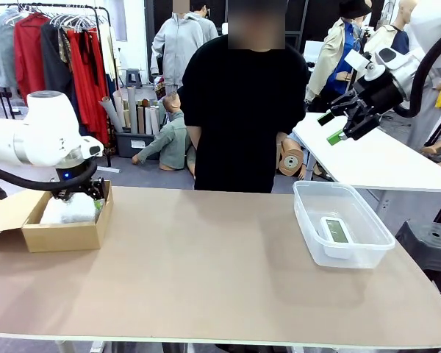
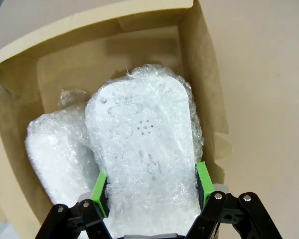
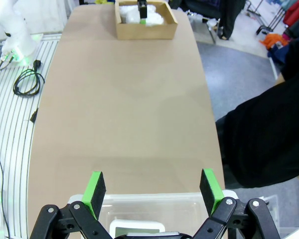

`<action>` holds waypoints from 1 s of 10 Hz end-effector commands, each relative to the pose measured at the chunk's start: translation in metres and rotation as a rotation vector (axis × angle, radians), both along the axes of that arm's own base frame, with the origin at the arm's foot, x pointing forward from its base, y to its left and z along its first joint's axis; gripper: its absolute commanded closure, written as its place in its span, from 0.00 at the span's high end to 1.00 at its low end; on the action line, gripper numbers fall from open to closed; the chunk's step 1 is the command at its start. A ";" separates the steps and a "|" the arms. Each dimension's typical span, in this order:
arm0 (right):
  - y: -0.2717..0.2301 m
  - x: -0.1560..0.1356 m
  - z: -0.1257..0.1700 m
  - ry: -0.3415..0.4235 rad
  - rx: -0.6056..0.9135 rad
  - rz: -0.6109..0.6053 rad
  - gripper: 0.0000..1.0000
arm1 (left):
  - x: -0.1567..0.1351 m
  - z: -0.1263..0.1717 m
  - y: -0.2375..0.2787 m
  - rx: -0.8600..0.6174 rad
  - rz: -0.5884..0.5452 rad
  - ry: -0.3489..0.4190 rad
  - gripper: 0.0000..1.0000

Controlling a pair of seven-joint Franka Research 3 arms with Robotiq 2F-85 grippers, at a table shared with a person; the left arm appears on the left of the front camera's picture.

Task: Separate and place wrapped and unwrapped clocks.
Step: If the picked Digital clock is wrapped, place it in the Package Box ; if not, place it in the Organizing box.

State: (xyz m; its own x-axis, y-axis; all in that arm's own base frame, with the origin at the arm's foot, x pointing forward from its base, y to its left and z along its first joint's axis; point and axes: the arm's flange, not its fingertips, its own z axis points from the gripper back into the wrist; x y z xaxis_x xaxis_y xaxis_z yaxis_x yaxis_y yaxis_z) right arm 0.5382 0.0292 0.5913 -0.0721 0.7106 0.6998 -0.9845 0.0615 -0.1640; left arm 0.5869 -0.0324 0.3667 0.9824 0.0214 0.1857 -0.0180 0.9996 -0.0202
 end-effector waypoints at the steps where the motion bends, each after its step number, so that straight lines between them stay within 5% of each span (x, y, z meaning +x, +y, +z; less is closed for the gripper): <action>1: 0.000 0.000 0.001 -0.002 0.000 0.001 1.00 | -0.002 -0.008 0.001 -0.013 0.005 0.010 0.00; 5: 0.000 0.000 0.001 -0.002 0.000 0.001 1.00 | 0.003 -0.015 0.003 -0.013 0.021 0.018 0.00; 6: 0.000 0.000 0.001 -0.002 0.000 0.001 1.00 | 0.002 -0.014 0.004 -0.018 0.026 0.015 0.09; 10: 0.000 0.000 0.001 -0.002 0.000 0.001 1.00 | 0.003 -0.005 0.005 -0.025 0.023 -0.004 0.84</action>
